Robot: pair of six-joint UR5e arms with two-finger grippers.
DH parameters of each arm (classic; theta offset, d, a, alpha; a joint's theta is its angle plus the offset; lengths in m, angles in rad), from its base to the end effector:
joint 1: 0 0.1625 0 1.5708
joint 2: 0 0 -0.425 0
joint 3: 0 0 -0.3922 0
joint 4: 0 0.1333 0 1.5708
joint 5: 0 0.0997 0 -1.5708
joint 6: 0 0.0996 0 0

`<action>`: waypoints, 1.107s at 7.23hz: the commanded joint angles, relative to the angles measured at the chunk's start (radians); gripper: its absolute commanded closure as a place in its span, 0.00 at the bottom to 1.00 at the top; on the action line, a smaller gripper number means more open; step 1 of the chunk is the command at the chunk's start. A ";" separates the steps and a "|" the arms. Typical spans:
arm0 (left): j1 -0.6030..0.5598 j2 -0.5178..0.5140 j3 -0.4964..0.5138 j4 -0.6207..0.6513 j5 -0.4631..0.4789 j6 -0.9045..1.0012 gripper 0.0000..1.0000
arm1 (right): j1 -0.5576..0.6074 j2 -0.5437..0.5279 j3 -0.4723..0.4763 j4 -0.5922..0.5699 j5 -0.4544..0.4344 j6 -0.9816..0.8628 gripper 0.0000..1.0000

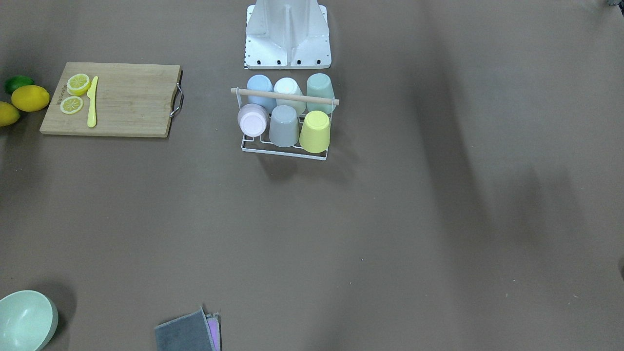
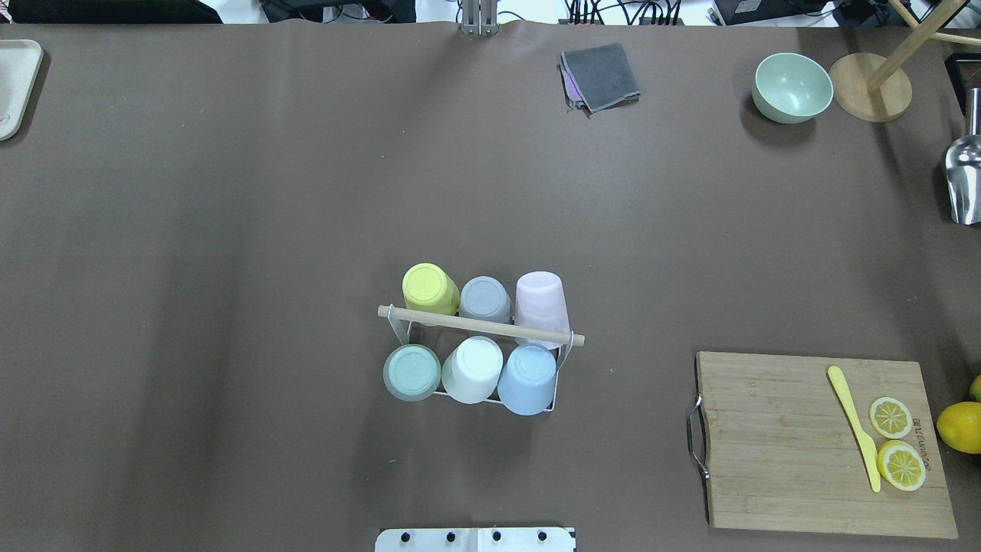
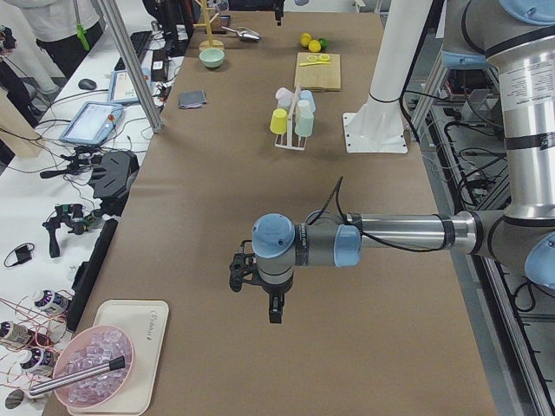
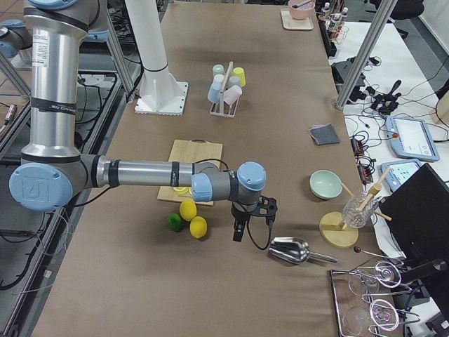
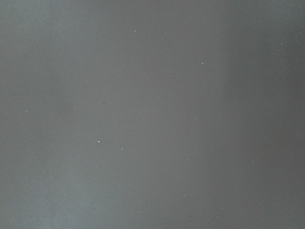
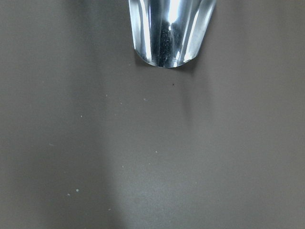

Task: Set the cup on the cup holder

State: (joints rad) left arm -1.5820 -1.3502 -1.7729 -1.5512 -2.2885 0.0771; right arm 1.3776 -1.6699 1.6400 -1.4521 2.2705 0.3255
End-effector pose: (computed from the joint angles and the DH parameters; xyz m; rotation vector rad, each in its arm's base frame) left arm -0.0722 -0.3951 0.6632 -0.0047 0.7186 0.0494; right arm -0.0197 -0.4608 0.6642 -0.0971 -0.6979 0.0957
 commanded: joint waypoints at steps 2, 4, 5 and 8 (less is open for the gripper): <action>0.002 -0.058 0.050 0.003 0.032 0.003 0.02 | 0.009 0.025 -0.044 0.001 0.030 -0.043 0.01; 0.004 -0.139 0.070 0.006 0.034 0.000 0.02 | 0.018 0.059 -0.075 -0.001 0.032 -0.043 0.01; 0.004 -0.164 0.087 0.005 0.032 0.003 0.02 | 0.024 0.071 -0.081 -0.002 0.032 -0.043 0.01; 0.004 -0.222 0.142 0.000 0.029 0.010 0.02 | 0.032 0.078 -0.088 -0.001 0.030 -0.043 0.01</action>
State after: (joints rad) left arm -1.5789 -1.5577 -1.6422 -1.5485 -2.2587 0.0840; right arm 1.4044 -1.5940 1.5531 -1.4538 2.3015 0.2823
